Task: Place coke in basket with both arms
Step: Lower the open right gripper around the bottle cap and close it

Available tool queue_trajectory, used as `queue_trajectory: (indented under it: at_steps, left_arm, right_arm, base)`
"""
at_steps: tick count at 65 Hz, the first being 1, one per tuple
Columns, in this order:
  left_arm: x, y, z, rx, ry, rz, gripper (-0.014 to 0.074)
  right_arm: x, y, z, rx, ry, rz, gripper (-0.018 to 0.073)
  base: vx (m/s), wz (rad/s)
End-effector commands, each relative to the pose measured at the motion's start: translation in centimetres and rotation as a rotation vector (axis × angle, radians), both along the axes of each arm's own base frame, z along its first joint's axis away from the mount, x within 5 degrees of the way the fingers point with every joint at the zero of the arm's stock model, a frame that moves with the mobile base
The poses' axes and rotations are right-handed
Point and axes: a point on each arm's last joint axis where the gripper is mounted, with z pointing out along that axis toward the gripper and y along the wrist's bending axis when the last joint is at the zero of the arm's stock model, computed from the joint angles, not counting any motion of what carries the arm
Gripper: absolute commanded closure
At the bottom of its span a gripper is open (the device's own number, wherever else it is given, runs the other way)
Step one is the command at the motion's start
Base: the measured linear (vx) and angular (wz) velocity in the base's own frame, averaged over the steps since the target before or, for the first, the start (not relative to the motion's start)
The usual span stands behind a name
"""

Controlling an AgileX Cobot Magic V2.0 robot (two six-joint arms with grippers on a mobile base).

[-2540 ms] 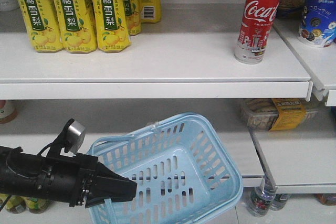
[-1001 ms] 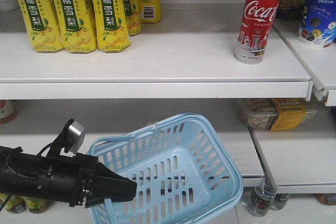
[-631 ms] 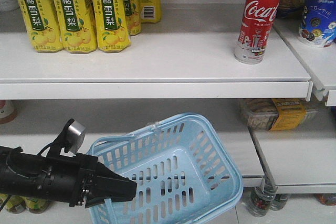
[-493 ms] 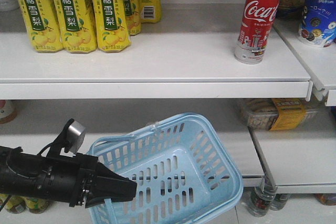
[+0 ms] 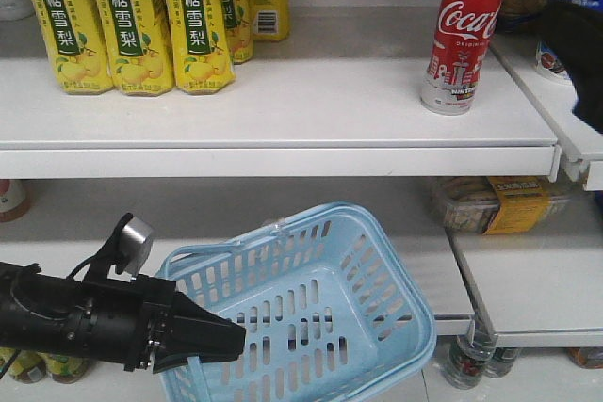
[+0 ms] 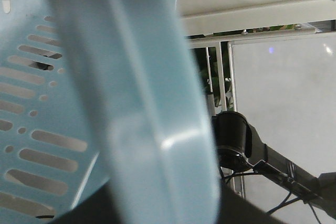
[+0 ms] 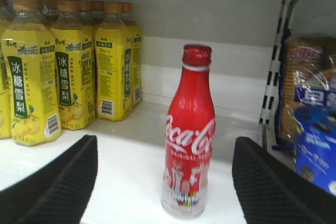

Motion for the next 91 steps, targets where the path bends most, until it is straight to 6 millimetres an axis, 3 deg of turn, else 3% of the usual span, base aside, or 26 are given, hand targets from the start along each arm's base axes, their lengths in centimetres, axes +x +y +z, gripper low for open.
queue_trajectory:
  at_steps: [1,17,32,43,71,91]
  left_arm:
    - [0.2,-0.2,1.9,-0.085,-0.050,0.016,0.0602]
    - [0.2,-0.2,1.9,-0.085,-0.050,0.016,0.0602]
    - [0.2,-0.2,1.9,-0.085,-0.050,0.016,0.0602]
    - [0.2,-0.2,1.9,-0.085,-0.050,0.016,0.0602]
    - [0.2,-0.2,1.9,-0.085,-0.050,0.016,0.0602]
    - [0.2,-0.2,1.9,-0.085,-0.050,0.016,0.0602]
  right_arm:
    - [1.4,0.5,2.7,0.016,-0.103,0.000,0.0034]
    - [5.6,1.9,3.0,0.045,-0.140,-0.005,0.0034]
    - [8.1,2.1,2.4,0.117,-0.195,-0.036,0.0034]
    - [8.9,0.9,2.1,0.150,-0.186,-0.093,0.0034]
    - [9.6,1.7,2.2,0.078,-0.205,-0.068,0.0034]
    - [12.6,2.6,2.0,0.039,-0.141,-0.062,0.0034]
  base:
    - [0.00,0.00]
    - [0.00,0.00]
    - [0.00,0.00]
    - [0.00,0.00]
    - [0.00,0.00]
    - [0.00,0.00]
